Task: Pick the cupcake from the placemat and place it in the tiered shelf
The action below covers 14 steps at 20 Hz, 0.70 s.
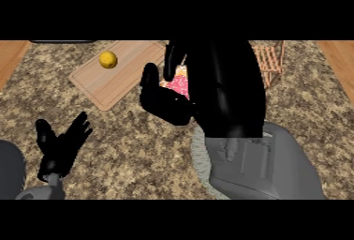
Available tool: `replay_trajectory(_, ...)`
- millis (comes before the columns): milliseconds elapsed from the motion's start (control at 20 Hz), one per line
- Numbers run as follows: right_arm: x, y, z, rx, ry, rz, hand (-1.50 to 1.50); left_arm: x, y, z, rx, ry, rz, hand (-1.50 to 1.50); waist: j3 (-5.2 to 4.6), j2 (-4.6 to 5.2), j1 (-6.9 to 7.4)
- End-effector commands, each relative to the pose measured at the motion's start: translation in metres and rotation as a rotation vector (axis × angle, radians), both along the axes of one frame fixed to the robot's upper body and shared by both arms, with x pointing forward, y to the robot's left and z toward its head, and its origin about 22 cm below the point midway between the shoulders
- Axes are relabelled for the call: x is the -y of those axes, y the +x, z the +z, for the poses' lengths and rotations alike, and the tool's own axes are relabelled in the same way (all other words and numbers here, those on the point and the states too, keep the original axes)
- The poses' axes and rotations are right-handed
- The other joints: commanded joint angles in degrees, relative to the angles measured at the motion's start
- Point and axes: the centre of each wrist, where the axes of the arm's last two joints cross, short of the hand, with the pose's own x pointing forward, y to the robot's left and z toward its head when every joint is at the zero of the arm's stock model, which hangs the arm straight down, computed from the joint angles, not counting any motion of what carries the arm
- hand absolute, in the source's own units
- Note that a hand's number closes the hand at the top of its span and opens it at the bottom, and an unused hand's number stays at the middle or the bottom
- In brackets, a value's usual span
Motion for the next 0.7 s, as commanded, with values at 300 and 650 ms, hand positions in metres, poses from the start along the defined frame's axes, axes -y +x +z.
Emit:
replay_trajectory(300,0.028,0.045,0.085,-0.014,0.061,-0.174,1.50,0.007,0.002,-0.008,-0.008,-0.013,0.000,0.00,-0.08,0.41,0.35)
replay_trajectory(650,0.074,0.083,0.096,0.000,0.045,-0.203,1.50,0.001,-0.008,-0.005,-0.007,-0.013,-0.008,0.00,-0.03,0.37,0.45)
